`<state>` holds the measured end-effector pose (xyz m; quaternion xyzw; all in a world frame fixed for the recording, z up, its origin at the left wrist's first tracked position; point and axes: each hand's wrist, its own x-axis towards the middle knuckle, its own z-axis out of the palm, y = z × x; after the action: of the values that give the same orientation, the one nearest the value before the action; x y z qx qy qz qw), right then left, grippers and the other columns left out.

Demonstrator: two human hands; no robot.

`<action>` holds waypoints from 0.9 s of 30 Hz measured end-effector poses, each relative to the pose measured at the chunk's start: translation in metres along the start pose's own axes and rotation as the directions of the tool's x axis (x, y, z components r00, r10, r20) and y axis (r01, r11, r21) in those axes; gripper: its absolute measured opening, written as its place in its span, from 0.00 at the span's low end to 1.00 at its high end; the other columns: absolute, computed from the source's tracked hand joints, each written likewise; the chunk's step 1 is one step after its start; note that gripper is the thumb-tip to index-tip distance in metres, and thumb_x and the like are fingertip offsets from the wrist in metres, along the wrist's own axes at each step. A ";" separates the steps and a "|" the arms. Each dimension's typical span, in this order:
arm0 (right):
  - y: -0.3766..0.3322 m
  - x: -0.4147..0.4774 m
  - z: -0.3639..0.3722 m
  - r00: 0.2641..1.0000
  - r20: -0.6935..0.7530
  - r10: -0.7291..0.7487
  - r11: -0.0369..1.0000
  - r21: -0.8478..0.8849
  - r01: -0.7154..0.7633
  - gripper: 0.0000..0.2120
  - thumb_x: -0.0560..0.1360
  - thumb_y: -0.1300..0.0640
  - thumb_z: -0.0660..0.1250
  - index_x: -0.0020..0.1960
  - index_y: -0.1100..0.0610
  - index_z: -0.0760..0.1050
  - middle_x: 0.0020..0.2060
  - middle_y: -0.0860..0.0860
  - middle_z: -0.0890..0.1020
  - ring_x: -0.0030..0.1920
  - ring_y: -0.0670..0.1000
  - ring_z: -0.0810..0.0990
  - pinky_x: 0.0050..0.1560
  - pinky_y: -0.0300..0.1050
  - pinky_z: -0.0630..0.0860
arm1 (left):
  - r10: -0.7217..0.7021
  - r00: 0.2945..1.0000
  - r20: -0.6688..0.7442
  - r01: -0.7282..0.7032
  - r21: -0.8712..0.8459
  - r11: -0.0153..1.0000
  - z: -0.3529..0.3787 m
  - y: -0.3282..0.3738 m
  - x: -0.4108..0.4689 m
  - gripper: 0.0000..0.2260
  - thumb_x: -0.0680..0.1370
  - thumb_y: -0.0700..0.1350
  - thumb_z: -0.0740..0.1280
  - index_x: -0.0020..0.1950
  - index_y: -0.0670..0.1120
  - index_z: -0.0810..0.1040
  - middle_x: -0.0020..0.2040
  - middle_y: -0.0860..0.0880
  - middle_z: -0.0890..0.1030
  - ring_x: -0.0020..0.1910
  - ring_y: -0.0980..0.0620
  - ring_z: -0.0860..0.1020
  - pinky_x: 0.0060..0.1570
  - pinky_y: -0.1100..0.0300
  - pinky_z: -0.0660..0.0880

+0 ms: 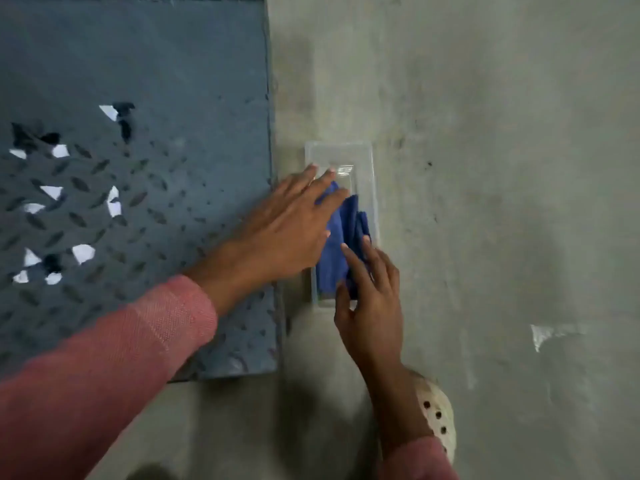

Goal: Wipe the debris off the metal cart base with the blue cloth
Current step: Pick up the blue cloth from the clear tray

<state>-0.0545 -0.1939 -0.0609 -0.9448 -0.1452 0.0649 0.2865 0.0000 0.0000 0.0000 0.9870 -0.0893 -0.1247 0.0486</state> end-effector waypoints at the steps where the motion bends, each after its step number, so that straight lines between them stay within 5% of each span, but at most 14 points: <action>1: 0.005 -0.001 0.009 0.999 0.012 -0.043 0.999 -0.021 0.044 0.28 0.77 0.60 0.71 0.75 0.50 0.71 0.77 0.51 0.68 0.76 0.54 0.65 0.74 0.48 0.67 | 0.017 0.993 0.115 -0.030 0.114 0.993 0.004 0.003 0.010 0.33 0.84 0.52 0.62 0.86 0.47 0.52 0.86 0.41 0.50 0.85 0.38 0.49 0.82 0.45 0.48; 7: -0.001 0.003 0.037 0.998 0.066 -0.022 0.984 -0.174 0.033 0.28 0.73 0.61 0.74 0.72 0.54 0.75 0.73 0.55 0.74 0.71 0.58 0.71 0.67 0.56 0.76 | 0.057 0.880 0.471 -0.199 0.258 0.945 0.021 0.004 0.055 0.33 0.86 0.59 0.57 0.86 0.57 0.42 0.86 0.44 0.40 0.85 0.39 0.45 0.81 0.45 0.50; 11: -0.002 0.022 0.054 0.974 0.157 0.161 0.960 -0.254 -0.118 0.22 0.77 0.59 0.69 0.70 0.48 0.76 0.76 0.56 0.69 0.73 0.60 0.67 0.66 0.55 0.75 | 0.059 0.885 0.463 -0.257 0.378 0.889 0.036 0.001 0.065 0.30 0.84 0.63 0.57 0.84 0.65 0.50 0.85 0.38 0.48 0.82 0.38 0.56 0.79 0.48 0.51; 16: -0.001 0.043 0.058 0.960 0.221 0.170 0.940 -0.327 -0.092 0.14 0.80 0.59 0.63 0.62 0.50 0.80 0.63 0.55 0.78 0.64 0.58 0.73 0.61 0.48 0.67 | 0.101 0.869 0.484 -0.294 0.342 0.893 0.040 0.009 0.073 0.27 0.84 0.55 0.63 0.83 0.57 0.61 0.77 0.43 0.68 0.76 0.42 0.66 0.74 0.49 0.61; 20: -0.009 0.044 0.045 0.971 0.209 0.117 0.928 -0.372 -0.032 0.14 0.80 0.61 0.62 0.60 0.54 0.82 0.57 0.56 0.81 0.60 0.56 0.76 0.58 0.47 0.69 | 0.091 0.865 0.493 -0.258 0.282 0.924 0.041 0.007 0.078 0.23 0.84 0.46 0.65 0.79 0.46 0.69 0.76 0.45 0.71 0.73 0.42 0.72 0.72 0.49 0.70; 24: -0.012 0.055 0.034 0.959 0.200 0.203 0.948 -0.286 -0.141 0.09 0.78 0.61 0.66 0.54 0.55 0.84 0.50 0.54 0.85 0.52 0.55 0.82 0.47 0.43 0.71 | 0.149 0.882 0.448 -0.278 0.237 0.931 0.034 0.005 0.072 0.20 0.83 0.43 0.65 0.75 0.43 0.73 0.72 0.43 0.74 0.69 0.41 0.76 0.69 0.46 0.73; 27: -0.014 0.051 0.021 0.955 0.232 0.187 0.967 -0.217 -0.136 0.10 0.75 0.58 0.72 0.56 0.52 0.85 0.52 0.53 0.86 0.51 0.55 0.83 0.50 0.42 0.76 | 0.221 0.904 0.366 -0.318 0.231 0.919 0.017 0.011 0.063 0.16 0.84 0.42 0.63 0.72 0.42 0.76 0.69 0.43 0.75 0.66 0.41 0.77 0.65 0.50 0.73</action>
<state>-0.0139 -0.1558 -0.0723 -0.9616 -0.1078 0.1920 0.1639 0.0544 -0.0243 -0.0297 0.9259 -0.2503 -0.2672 -0.0928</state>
